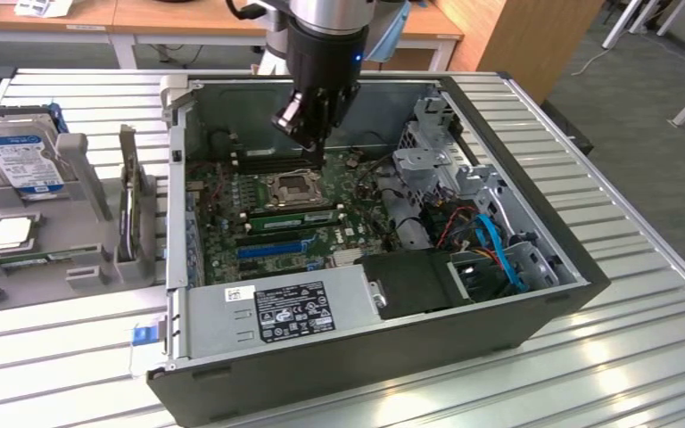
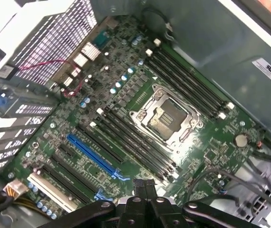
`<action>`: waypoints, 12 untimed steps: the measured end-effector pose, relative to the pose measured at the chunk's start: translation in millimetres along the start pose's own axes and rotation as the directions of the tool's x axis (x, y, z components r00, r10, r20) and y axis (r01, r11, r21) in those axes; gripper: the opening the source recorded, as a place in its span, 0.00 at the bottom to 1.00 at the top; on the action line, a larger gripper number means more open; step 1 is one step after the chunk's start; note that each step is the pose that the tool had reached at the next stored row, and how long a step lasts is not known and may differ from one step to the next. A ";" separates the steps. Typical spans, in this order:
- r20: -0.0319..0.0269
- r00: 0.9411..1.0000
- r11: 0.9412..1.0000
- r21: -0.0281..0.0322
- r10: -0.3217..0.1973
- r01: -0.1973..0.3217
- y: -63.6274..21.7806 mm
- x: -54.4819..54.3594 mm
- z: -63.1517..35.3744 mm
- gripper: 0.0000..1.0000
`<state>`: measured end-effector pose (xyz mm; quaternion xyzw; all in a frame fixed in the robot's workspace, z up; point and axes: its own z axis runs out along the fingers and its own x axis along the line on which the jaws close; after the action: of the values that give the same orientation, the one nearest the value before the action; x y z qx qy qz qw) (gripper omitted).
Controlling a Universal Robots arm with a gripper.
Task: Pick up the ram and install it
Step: 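Press down the ram until it locks into place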
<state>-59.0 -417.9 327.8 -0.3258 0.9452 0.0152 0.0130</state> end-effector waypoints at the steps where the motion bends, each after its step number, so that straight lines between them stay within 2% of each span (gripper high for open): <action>1: 0.000 1.000 1.000 0.000 0.011 -0.011 0.0 0.0 0.0 0.10; 6: 0.001 0.998 0.998 0.002 0.068 -0.068 0.0 0.0 0.2 0.10; 12: 0.003 0.991 0.991 0.004 0.133 -0.133 0.0 0.0 0.4 0.10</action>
<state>-59.0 -417.9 327.3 -0.2620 0.9649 0.0143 0.0140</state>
